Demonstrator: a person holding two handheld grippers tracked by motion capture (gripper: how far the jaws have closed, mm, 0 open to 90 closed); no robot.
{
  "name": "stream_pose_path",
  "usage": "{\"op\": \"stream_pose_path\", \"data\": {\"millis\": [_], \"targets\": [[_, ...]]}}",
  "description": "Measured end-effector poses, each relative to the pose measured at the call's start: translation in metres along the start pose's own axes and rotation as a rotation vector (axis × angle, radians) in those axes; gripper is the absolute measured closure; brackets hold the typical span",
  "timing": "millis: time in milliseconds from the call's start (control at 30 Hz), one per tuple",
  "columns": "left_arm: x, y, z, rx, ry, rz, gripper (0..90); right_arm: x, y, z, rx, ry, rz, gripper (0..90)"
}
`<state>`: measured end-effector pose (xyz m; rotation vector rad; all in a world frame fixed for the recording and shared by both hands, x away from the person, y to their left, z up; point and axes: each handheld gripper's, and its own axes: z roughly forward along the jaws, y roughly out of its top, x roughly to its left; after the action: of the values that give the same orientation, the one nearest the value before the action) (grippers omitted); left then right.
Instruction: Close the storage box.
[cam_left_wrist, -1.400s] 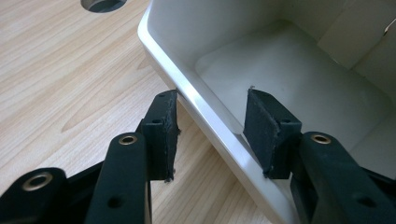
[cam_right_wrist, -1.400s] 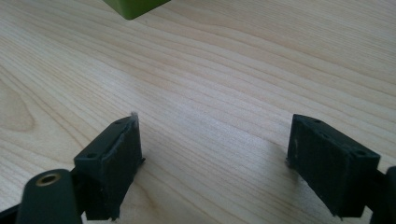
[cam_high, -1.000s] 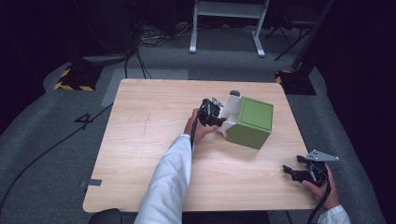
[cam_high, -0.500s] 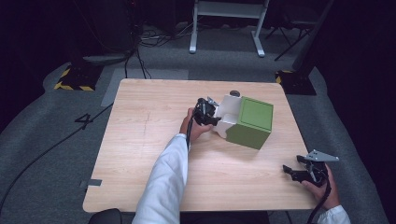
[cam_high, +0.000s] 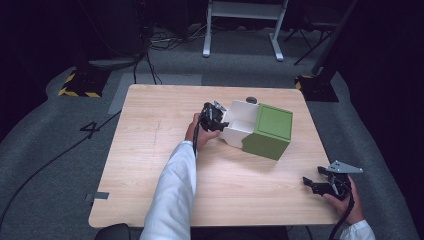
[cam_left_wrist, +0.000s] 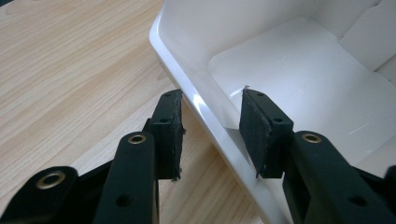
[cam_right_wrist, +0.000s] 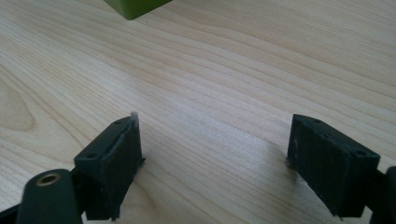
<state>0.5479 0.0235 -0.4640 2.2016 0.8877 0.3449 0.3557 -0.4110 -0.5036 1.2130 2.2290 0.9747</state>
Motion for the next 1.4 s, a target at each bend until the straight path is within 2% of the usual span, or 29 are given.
{"op": "stream_pose_path", "data": {"millis": [267,333,433,500,667,733,867,1033,1100,1200,1267,1400], "targets": [[0.006,-0.003,0.0,0.001,0.015,-0.022,59.7,0.0,0.0,0.0,0.001,0.0,0.002,17.6],[0.005,-0.001,0.001,0.004,0.039,-0.016,59.9,0.0,0.0,0.0,0.001,0.001,0.002,17.6],[0.005,0.001,-0.005,-0.004,0.05,-0.011,59.5,0.0,0.0,0.0,0.0,-0.001,-0.002,17.7],[0.011,0.003,-0.014,-0.034,0.062,-0.029,58.2,0.0,0.0,0.0,0.0,0.0,0.0,17.6],[0.015,0.003,-0.021,-0.046,0.071,-0.028,56.5,0.0,0.0,0.0,0.0,-0.001,-0.001,17.6],[0.015,0.003,-0.024,-0.038,0.073,-0.015,56.3,0.0,0.0,0.0,0.0,0.0,0.0,17.6],[0.017,0.003,-0.029,-0.045,0.074,-0.013,54.2,0.0,0.0,0.0,0.0,-0.001,-0.001,17.6],[0.017,0.005,-0.041,-0.041,0.102,0.012,52.7,0.0,0.0,0.0,0.0,-0.001,-0.001,17.6],[0.018,0.007,-0.05,-0.042,0.114,0.028,49.5,0.0,0.0,0.0,0.0,-0.001,-0.001,17.6],[0.017,0.007,-0.055,-0.048,0.11,0.029,47.7,0.0,0.0,0.0,0.0,-0.001,-0.002,17.6],[0.016,0.006,-0.062,-0.039,0.126,0.053,42.2,0.0,0.0,0.0,-0.001,-0.002,-0.002,17.6],[0.014,0.006,-0.069,-0.041,0.138,0.073,39.0,0.0,0.0,0.0,0.0,-0.001,0.0,17.6]]}}
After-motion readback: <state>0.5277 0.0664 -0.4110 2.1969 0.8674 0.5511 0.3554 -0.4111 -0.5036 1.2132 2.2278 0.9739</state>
